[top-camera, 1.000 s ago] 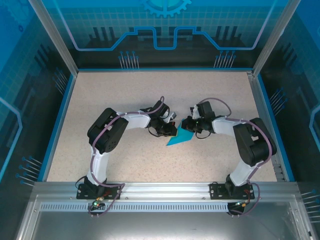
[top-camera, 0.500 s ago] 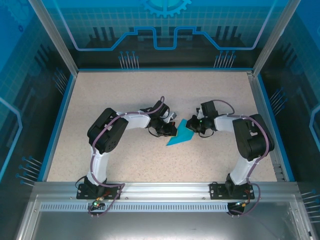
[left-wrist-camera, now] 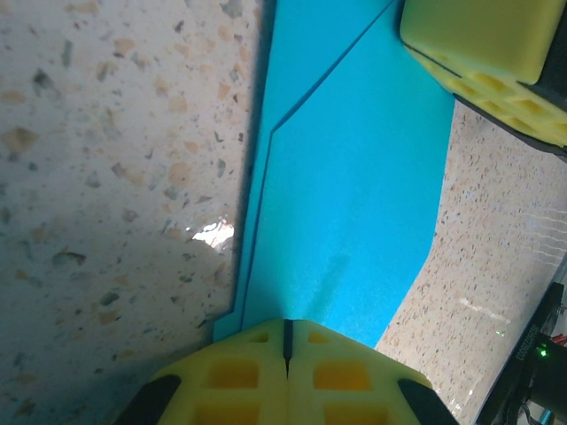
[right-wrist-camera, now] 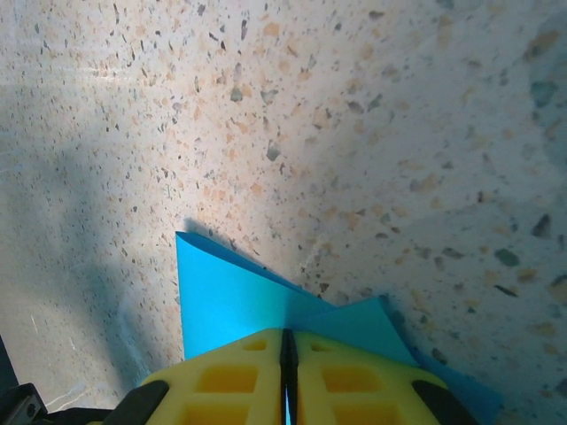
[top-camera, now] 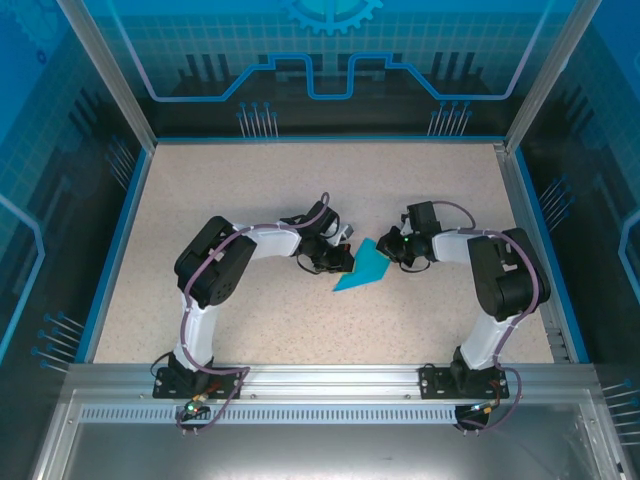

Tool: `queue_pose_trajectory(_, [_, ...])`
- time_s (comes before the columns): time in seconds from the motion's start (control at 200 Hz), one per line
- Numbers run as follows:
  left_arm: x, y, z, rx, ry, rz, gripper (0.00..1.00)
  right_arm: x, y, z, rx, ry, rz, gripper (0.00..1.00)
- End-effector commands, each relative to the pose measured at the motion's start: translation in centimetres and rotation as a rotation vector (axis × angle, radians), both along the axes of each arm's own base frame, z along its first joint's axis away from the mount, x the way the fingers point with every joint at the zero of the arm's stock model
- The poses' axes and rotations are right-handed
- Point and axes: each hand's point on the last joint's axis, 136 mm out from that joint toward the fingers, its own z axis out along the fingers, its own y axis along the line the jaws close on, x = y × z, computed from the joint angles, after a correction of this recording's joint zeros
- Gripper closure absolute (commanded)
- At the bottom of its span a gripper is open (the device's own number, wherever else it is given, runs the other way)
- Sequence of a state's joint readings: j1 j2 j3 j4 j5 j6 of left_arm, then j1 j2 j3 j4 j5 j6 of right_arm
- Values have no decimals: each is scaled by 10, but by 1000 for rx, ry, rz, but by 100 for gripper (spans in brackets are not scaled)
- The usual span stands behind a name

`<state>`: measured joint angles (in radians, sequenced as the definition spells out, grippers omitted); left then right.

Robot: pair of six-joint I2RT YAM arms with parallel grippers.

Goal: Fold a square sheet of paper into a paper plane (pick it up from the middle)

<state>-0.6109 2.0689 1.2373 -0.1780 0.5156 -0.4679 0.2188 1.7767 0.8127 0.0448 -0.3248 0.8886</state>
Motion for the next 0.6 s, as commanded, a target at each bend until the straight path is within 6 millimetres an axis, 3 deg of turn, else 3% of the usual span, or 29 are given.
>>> queue_pose_trajectory(0.0, [-40,46,-53,235,150,15,100,22,-53,-13,-152,-29,-189,89])
queue_pose_trajectory(0.43, [-39,45,-52,230,142,12,100,26,-68,-6,-154,-46,-285,88])
queue_pose_trajectory(0.595, [-37,42,-50,224,137,14,100,23,-60,25,-123,-152,-241,85])
